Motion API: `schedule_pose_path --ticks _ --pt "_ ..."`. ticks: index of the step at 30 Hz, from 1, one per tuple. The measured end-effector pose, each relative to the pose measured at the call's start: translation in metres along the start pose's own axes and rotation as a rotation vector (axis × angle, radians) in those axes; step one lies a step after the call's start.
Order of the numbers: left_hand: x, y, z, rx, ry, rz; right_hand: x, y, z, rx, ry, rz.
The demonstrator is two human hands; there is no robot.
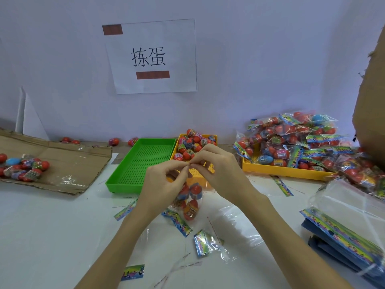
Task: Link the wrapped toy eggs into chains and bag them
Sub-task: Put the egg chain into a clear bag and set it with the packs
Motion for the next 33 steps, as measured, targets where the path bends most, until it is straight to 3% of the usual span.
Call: schedule_pose_path --ticks 9,27,33 --pt "0.001 -0.001 -0.005 -0.003 -0.025 -0.019 0.003 -0.009 0.006 0.183 0.038 -0.054" --pt "0.001 -0.003 -0.001 0.078 0.137 0.041 0.004 -0.006 -0.016 0.107 -0.118 -0.161" --pt "-0.004 0.006 0.021 0.208 0.335 -0.016 0.012 0.038 -0.054 0.026 -0.348 -0.426"
Point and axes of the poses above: each hand's wrist, its own x-axis away from the middle knuckle, its own y-axis out of the back of the hand, z = x × y, the point moved 5 cm from there along -x, towards the middle knuckle, and after that the axes turned 11 degrees about -x, right-handed, at the moved point
